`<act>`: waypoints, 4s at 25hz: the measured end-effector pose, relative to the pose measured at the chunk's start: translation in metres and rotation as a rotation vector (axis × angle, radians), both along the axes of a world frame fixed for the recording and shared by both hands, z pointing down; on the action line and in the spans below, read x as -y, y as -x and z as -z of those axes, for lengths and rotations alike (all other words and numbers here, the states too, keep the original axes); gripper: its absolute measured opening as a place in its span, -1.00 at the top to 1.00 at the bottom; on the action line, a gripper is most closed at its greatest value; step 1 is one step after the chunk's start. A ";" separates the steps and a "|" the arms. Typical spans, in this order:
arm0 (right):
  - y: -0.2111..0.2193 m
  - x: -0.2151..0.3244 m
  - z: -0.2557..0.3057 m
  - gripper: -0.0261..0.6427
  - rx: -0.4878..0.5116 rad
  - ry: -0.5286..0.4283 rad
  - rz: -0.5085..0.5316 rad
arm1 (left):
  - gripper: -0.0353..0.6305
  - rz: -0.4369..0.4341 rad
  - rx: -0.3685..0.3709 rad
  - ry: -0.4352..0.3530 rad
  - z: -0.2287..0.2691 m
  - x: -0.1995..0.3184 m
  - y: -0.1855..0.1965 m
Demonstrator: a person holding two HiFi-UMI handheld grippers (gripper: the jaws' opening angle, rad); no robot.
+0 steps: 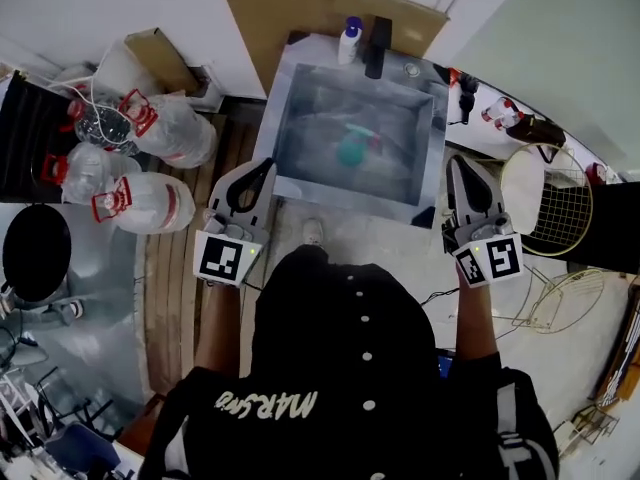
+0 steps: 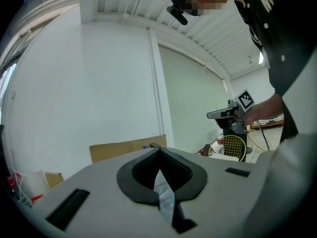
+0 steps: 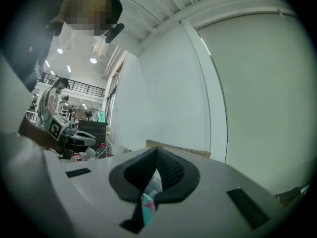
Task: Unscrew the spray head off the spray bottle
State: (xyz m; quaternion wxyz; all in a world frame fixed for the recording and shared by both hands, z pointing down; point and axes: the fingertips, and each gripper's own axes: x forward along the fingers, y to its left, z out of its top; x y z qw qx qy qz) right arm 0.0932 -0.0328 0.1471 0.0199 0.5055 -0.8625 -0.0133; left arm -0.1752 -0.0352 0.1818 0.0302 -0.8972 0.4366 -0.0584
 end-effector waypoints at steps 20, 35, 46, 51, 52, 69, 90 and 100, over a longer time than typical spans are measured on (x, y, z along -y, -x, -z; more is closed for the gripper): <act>0.073 0.122 -0.187 0.44 -0.410 0.394 0.515 | 0.33 -0.499 0.349 0.456 -0.258 0.100 -0.133; 0.123 0.156 -0.312 0.30 -0.488 0.543 0.669 | -0.20 -0.749 0.529 0.540 -0.384 0.127 -0.178; 0.124 0.158 -0.330 0.50 -0.553 0.547 0.705 | -0.20 -0.772 0.516 0.490 -0.397 0.136 -0.184; 0.123 0.156 -0.330 0.50 -0.574 0.518 0.784 | -0.19 -0.780 0.515 0.483 -0.396 0.136 -0.185; 0.124 0.153 -0.329 0.51 -0.589 0.490 0.838 | -0.19 -0.789 0.522 0.474 -0.396 0.135 -0.185; 0.097 0.142 -0.309 0.25 -0.632 0.359 1.068 | -0.20 -0.862 0.513 0.461 -0.393 0.124 -0.199; 0.090 0.133 -0.301 0.33 -0.157 0.681 0.067 | -0.19 -0.779 0.507 0.487 -0.393 0.127 -0.203; 0.094 0.142 -0.302 0.27 -0.207 0.635 0.042 | -0.19 -0.747 0.499 0.513 -0.391 0.130 -0.203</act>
